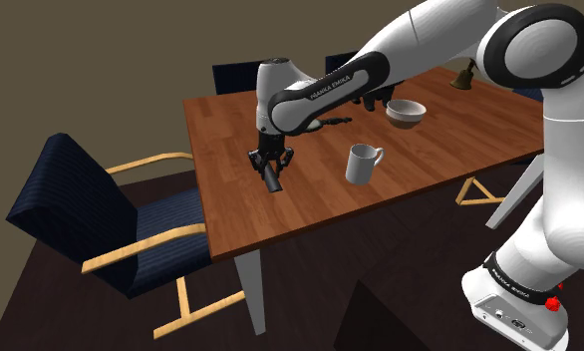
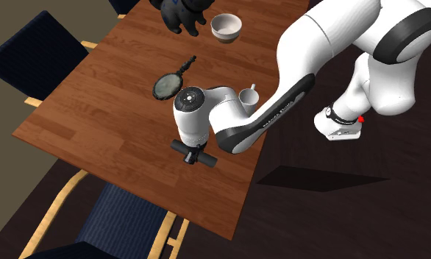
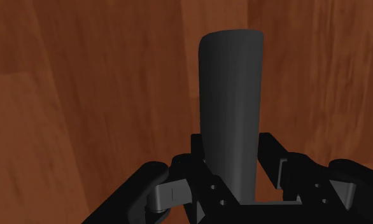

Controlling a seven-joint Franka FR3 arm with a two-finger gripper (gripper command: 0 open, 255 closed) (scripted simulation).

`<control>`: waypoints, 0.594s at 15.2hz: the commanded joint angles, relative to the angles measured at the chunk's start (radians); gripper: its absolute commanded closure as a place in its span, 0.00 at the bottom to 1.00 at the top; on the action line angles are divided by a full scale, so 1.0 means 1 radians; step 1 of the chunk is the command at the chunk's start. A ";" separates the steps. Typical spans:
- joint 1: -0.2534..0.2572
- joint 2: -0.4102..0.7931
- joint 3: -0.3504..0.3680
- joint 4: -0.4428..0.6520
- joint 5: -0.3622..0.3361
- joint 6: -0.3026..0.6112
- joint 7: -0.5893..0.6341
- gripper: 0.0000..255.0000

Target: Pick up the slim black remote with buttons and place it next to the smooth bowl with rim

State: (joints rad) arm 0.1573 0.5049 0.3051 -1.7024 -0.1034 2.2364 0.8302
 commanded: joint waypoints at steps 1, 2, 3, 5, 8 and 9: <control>0.001 0.002 0.000 -0.001 0.000 0.000 0.000 1.00; 0.001 0.003 0.000 0.001 0.000 -0.001 0.000 1.00; 0.001 0.003 0.000 0.001 0.000 -0.001 0.000 1.00; 0.001 0.002 0.001 -0.002 0.000 0.001 0.001 1.00; -0.002 -0.018 0.005 0.010 0.007 -0.030 -0.002 1.00; -0.002 -0.024 0.006 0.015 0.009 -0.041 -0.003 1.00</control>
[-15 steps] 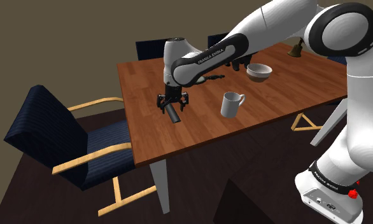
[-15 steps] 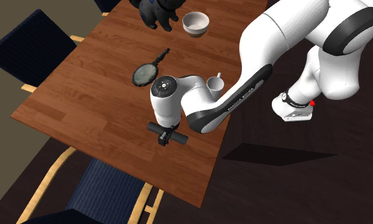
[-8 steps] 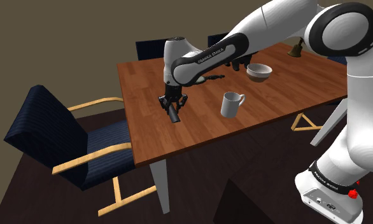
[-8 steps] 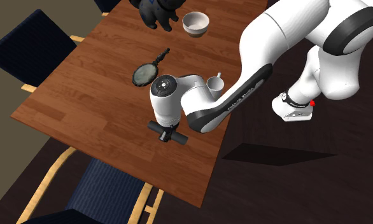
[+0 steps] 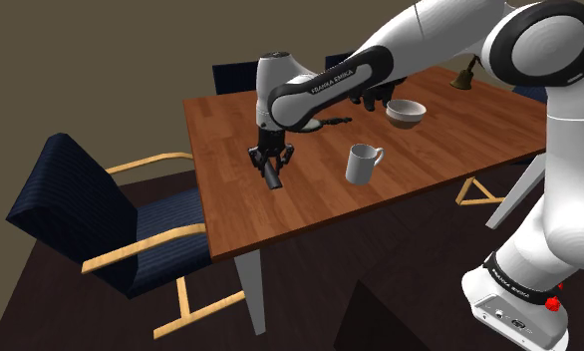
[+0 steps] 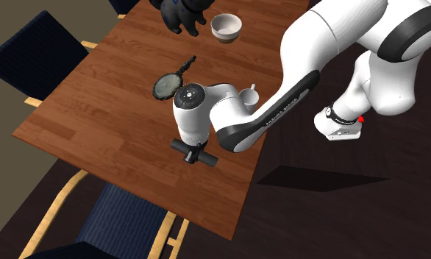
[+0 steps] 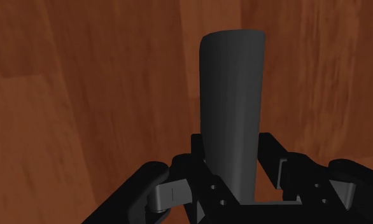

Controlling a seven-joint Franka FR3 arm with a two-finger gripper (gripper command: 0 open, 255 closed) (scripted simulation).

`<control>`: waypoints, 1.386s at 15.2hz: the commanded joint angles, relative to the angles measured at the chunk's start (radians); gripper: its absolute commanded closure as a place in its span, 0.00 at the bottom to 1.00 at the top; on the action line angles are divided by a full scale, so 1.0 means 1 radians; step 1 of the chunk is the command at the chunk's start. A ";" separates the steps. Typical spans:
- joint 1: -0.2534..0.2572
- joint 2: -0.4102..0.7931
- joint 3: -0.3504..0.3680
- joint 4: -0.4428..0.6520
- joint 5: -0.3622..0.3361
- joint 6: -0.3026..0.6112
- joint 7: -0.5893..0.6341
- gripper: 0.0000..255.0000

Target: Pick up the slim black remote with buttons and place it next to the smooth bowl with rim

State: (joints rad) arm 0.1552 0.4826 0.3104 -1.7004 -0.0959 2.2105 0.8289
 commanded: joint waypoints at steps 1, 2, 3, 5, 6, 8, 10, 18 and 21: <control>-0.001 -0.008 0.002 0.018 0.003 -0.025 -0.002 1.00; -0.002 -0.014 0.003 0.022 0.005 -0.036 -0.003 1.00; -0.002 -0.020 0.004 0.028 0.007 -0.047 -0.004 1.00; -0.004 -0.031 0.006 0.039 0.011 -0.069 -0.005 1.00; -0.004 -0.037 0.007 0.045 0.013 -0.080 -0.006 1.00; -0.005 -0.047 0.009 0.057 0.017 -0.102 -0.007 1.00; -0.006 -0.057 0.011 0.071 0.020 -0.125 -0.008 1.00; -0.007 -0.087 0.017 0.136 0.030 -0.219 -0.011 1.00; -0.007 -0.095 0.018 0.165 0.033 -0.256 -0.011 1.00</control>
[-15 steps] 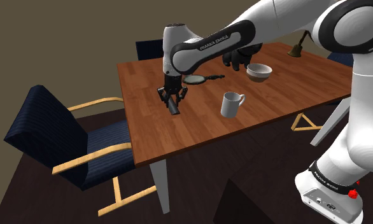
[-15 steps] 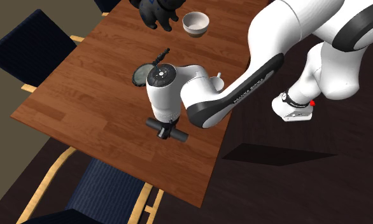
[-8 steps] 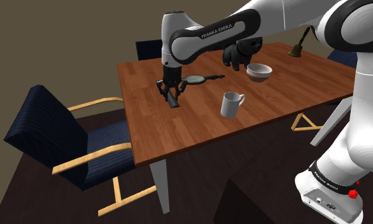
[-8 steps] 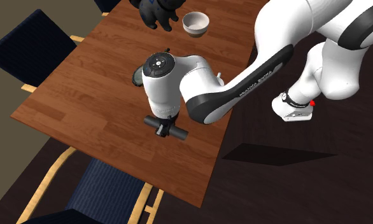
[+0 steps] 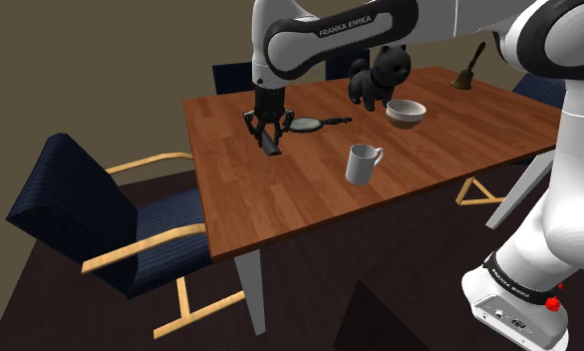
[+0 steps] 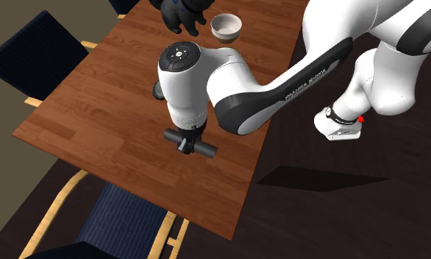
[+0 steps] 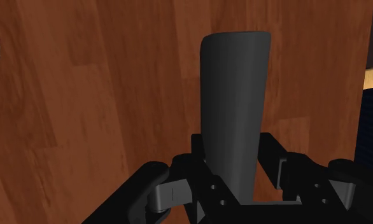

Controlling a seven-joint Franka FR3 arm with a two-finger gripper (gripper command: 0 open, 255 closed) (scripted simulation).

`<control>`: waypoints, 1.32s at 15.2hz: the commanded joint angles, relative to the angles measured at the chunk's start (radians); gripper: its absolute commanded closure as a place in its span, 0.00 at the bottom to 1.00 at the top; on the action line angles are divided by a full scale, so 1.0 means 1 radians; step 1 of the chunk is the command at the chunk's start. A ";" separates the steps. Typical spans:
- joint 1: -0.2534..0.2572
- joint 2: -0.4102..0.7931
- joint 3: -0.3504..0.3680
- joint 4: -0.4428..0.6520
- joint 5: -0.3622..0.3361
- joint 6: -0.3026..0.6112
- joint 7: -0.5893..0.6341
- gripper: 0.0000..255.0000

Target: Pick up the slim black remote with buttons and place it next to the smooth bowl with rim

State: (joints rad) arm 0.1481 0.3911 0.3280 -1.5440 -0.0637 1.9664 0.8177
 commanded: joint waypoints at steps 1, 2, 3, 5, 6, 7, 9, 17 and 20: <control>0.000 -0.006 0.001 0.019 0.002 -0.024 0.000 1.00; 0.001 -0.008 0.002 0.029 0.003 -0.037 0.000 1.00; 0.001 -0.010 0.002 0.040 0.003 -0.050 0.000 1.00; -0.018 -0.039 0.000 0.007 0.015 -0.046 -0.021 1.00; -0.037 -0.067 -0.003 -0.031 0.025 -0.035 -0.043 1.00; -0.055 -0.093 -0.007 -0.067 0.036 -0.025 -0.065 1.00; -0.090 -0.143 -0.016 -0.133 0.057 -0.008 -0.111 1.00; -0.207 -0.305 -0.077 -0.337 0.123 0.029 -0.306 1.00; -0.245 -0.351 -0.108 -0.391 0.139 0.034 -0.381 1.00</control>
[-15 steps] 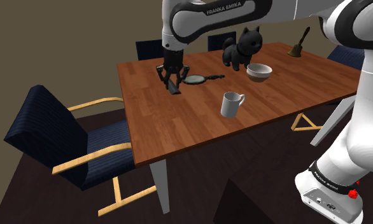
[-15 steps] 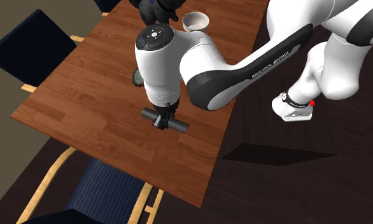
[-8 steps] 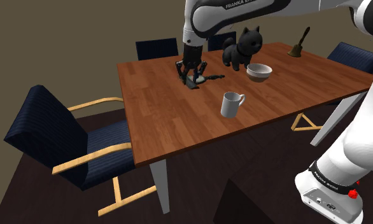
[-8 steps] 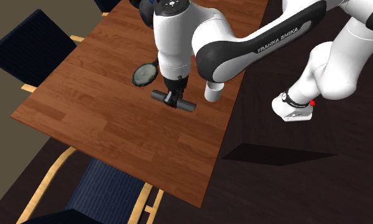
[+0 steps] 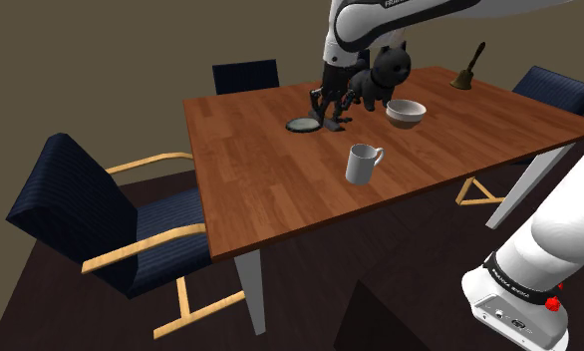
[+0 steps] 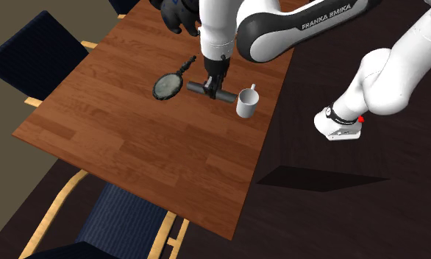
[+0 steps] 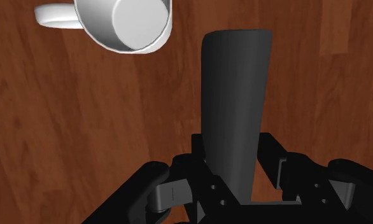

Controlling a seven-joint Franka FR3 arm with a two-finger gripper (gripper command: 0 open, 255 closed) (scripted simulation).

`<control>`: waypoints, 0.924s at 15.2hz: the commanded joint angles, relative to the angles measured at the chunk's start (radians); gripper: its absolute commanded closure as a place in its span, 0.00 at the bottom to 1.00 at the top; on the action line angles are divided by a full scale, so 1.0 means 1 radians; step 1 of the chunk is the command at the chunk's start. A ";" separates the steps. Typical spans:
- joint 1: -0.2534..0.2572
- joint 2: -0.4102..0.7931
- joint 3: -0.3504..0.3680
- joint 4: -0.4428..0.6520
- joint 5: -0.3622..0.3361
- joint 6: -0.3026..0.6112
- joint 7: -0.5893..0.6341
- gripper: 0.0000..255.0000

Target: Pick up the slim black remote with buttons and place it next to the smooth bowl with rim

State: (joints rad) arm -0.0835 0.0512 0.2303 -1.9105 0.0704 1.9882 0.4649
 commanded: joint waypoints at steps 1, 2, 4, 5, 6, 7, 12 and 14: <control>-0.025 -0.024 -0.022 -0.040 0.009 0.013 -0.053 1.00; -0.037 -0.036 -0.033 -0.054 0.013 0.014 -0.077 1.00; -0.061 -0.058 -0.056 -0.080 0.018 0.013 -0.127 1.00; -0.073 -0.068 -0.068 -0.091 0.020 0.013 -0.151 1.00; -0.084 -0.076 -0.080 -0.100 0.022 0.012 -0.176 1.00; -0.096 -0.084 -0.093 -0.109 0.023 0.011 -0.200 1.00; -0.153 -0.108 -0.156 -0.135 0.024 0.003 -0.322 1.00; -0.176 -0.110 -0.182 -0.137 0.022 -0.001 -0.369 1.00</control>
State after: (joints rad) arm -0.2462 -0.0590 0.0634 -2.0502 0.0936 1.9920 0.1253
